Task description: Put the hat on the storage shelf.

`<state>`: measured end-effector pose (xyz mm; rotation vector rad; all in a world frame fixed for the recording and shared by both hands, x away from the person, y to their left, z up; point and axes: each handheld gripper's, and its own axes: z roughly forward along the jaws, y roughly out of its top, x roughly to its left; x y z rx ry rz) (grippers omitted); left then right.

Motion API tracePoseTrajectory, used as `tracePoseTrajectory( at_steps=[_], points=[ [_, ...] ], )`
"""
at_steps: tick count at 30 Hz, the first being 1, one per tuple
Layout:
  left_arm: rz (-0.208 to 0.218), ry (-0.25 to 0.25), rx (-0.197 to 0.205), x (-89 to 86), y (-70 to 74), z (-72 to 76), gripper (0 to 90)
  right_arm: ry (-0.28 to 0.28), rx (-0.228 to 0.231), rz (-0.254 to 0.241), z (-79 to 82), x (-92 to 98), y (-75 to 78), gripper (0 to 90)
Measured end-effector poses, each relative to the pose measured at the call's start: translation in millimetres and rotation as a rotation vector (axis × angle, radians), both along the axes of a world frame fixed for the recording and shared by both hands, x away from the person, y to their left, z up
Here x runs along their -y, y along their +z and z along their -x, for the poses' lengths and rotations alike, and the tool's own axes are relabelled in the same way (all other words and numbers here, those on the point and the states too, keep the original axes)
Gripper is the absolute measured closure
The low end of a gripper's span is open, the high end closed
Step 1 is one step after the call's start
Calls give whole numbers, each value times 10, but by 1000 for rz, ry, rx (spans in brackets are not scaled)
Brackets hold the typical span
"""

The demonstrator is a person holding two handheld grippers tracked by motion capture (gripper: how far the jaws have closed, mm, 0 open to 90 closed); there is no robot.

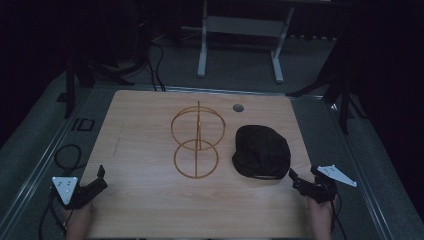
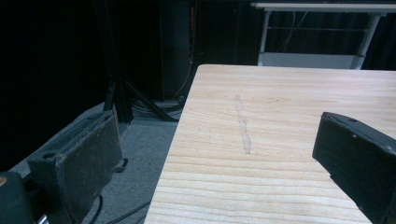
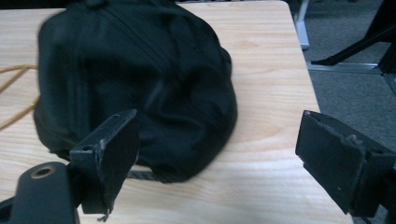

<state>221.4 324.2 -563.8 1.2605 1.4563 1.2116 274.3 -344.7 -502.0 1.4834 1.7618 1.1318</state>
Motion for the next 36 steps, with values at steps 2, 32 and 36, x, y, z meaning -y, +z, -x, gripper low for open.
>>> tracePoseTrajectory(
  at_steps=[2,32,36],
  points=[
    [-5,-4,4,6,-1,1,18,13,9,-8,-17,-34,46,134],
    [3,-21,1,-2,0,0,18,89,-21,63,-523,-901,234,115],
    [4,-23,1,-2,0,0,18,64,-48,146,-596,-984,111,136]
  ],
)
